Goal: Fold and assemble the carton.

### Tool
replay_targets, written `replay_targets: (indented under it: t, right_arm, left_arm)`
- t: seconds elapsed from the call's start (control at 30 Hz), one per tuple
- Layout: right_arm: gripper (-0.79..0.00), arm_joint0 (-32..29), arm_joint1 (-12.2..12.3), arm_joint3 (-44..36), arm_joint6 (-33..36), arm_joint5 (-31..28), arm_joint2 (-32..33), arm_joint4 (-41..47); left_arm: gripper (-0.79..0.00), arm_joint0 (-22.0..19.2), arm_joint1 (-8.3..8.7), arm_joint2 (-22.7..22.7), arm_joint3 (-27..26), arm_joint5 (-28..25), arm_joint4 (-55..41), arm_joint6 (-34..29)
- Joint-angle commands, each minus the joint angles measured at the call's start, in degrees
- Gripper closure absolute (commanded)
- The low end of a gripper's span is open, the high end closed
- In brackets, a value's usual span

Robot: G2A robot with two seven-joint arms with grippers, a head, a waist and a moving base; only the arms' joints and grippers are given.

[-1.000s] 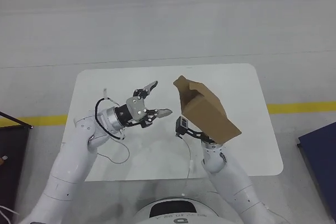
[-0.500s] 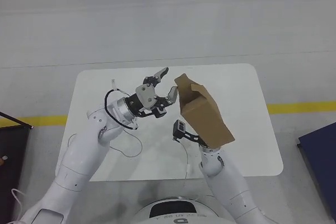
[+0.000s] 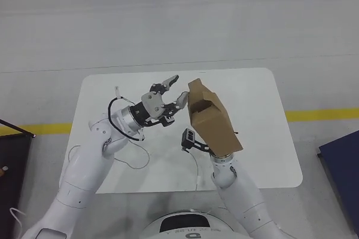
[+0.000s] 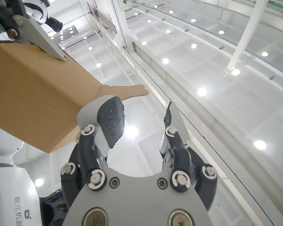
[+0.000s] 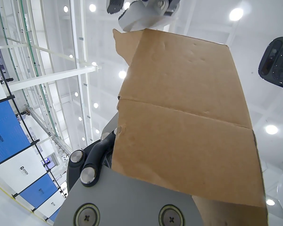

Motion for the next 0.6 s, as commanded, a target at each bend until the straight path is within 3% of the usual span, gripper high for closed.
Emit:
replay_targets:
  t: [0.0,0.2,0.4,0.57]
  right_arm:
    - [0.000,-0.1,-0.1,0.0,0.0,0.0,0.3,0.1]
    - [0.000,-0.2,-0.2,0.1,0.0,0.0,0.7,-0.3]
    - [0.000,0.2,-0.1,0.1,0.0,0.0,-0.5,-2.0]
    - [0.000,0.4,0.1,0.4,0.0,0.0,-0.5,-2.3]
  left_arm:
    - [-0.542,1.4,0.25,-1.8,-0.3,-0.2,-0.5,-0.2]
    - [-0.511,4.8,1.11,-6.2,0.2,-0.3,3.8,0.1]
    - [-0.443,2.2,0.40,-2.8,0.9,-2.3,7.7,0.5]
    - [-0.554,-0.2,-0.63,0.6,2.8,0.1,1.6,-1.8]
